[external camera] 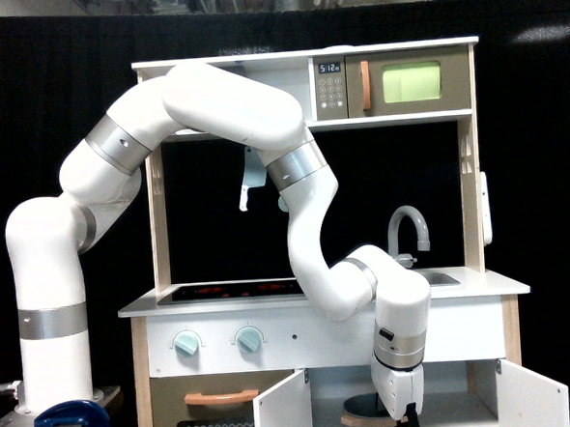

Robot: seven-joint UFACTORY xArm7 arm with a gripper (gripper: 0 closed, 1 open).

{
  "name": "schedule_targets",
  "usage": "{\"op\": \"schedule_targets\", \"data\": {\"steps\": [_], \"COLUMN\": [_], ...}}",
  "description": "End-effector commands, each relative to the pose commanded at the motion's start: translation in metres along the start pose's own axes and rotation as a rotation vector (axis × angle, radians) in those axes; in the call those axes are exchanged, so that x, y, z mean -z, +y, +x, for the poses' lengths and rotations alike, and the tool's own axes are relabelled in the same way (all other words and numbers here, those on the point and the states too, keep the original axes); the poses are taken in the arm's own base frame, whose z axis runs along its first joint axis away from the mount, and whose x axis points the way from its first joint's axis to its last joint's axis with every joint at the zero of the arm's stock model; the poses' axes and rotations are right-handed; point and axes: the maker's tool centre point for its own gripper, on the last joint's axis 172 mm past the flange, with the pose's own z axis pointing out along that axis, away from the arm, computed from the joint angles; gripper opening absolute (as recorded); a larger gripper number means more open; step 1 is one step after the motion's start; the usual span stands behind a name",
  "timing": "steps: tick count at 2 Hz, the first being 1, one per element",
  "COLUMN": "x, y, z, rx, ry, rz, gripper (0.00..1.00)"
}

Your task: Put the bowl inside the kitchen cabinet

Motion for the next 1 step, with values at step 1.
{"op": "schedule_targets", "data": {"steps": [1], "x": [0.0104], "y": [0.0047], "z": [-0.0118], "rx": [0.000], "ry": [0.000], "rz": [0.000], "gripper": [1.00]}}
